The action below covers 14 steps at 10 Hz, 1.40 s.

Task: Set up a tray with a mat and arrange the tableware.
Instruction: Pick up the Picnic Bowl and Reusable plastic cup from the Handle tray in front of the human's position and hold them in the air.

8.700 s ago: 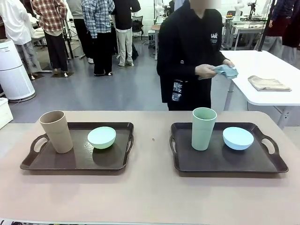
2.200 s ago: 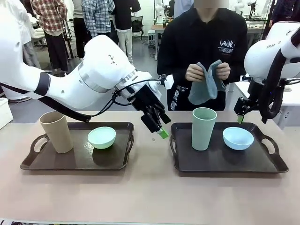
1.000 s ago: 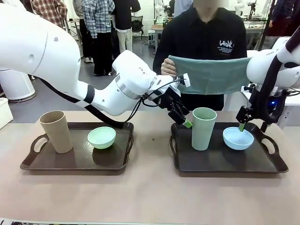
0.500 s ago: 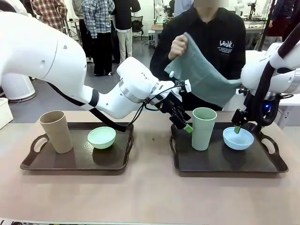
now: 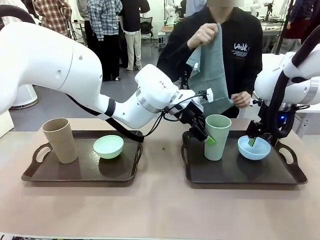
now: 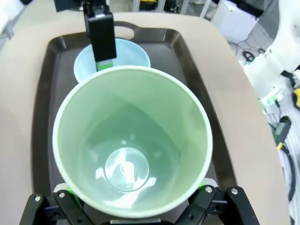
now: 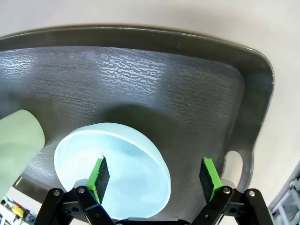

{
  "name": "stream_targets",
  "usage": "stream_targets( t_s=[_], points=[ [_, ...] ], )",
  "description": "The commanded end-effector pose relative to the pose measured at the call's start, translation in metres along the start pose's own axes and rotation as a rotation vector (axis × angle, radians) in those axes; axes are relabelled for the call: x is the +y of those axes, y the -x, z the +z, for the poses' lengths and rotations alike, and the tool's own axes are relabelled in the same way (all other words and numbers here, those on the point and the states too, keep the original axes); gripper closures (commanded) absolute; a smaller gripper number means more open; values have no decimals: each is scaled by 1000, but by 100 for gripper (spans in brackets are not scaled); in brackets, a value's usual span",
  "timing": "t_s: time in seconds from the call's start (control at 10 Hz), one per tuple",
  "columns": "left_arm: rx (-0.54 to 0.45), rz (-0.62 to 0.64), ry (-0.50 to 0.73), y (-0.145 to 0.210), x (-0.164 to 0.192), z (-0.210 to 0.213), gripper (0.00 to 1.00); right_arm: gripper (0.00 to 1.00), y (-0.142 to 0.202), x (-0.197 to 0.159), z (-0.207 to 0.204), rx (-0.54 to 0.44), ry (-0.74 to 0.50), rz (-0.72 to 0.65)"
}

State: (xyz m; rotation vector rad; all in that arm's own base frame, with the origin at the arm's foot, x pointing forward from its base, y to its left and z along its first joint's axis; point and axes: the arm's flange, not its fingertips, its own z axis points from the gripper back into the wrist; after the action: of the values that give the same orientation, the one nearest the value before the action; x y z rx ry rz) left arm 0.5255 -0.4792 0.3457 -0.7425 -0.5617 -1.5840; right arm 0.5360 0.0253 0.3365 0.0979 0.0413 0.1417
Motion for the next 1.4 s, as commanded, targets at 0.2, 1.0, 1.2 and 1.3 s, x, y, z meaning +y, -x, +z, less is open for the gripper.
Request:
stream_targets(
  t_s=[0.2,1.0,1.2,1.3],
  points=[
    [6,5,62,-2,0,-17,0,0,-4,-7,-7,-11,-17,-37],
    [-22,31,40,2,-9,-7,74,97,-1,-10,-6,-36,9,-22],
    [-20,41,32,3,-10,-7,74,100,0,-11,-7,-28,13,-23],
    [-22,45,30,3,-11,-6,100,100,0,-12,-7,-26,18,-25]
  ],
)
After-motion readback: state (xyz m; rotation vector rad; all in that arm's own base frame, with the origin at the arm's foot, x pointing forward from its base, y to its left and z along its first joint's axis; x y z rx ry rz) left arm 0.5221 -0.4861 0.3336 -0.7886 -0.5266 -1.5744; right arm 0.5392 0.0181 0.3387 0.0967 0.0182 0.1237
